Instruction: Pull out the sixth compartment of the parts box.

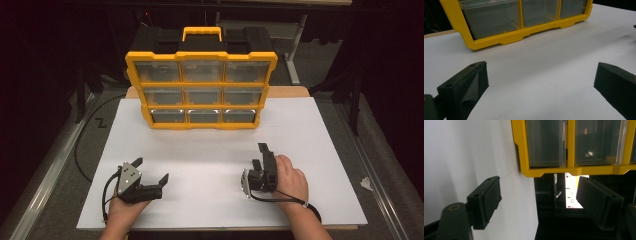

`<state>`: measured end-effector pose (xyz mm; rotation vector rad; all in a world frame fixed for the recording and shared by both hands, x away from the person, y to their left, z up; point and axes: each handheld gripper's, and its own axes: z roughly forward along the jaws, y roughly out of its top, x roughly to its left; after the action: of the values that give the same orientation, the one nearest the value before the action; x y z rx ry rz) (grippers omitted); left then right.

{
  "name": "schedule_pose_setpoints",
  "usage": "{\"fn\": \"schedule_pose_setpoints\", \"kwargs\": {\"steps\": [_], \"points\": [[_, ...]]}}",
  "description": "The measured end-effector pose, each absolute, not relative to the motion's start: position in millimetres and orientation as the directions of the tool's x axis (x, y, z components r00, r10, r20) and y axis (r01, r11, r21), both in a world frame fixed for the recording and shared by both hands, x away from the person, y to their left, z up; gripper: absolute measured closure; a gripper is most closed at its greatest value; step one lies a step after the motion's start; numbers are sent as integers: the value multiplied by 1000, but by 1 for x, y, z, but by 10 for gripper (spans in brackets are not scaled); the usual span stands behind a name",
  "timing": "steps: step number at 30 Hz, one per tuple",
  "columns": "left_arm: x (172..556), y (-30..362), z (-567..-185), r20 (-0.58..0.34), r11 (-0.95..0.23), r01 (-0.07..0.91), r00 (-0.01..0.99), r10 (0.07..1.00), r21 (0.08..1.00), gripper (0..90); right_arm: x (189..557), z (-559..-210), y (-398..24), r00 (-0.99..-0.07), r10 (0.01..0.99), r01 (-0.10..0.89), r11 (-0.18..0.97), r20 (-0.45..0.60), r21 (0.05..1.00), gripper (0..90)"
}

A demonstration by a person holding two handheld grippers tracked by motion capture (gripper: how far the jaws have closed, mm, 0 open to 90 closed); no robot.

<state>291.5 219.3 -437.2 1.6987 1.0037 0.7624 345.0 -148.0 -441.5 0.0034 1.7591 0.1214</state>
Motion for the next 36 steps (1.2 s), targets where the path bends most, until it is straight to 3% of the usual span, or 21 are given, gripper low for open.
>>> {"fn": "schedule_pose_setpoints", "kwargs": {"steps": [13,36], "points": [[291,219,-438,42,-184,259,472,881,948,2,367,-424,-129,-138,105,-46,993,-985,112,351],[289,216,-438,36,-177,244,492,870,954,2,407,-360,-109,-33,104,-64,992,-994,106,505]]}}
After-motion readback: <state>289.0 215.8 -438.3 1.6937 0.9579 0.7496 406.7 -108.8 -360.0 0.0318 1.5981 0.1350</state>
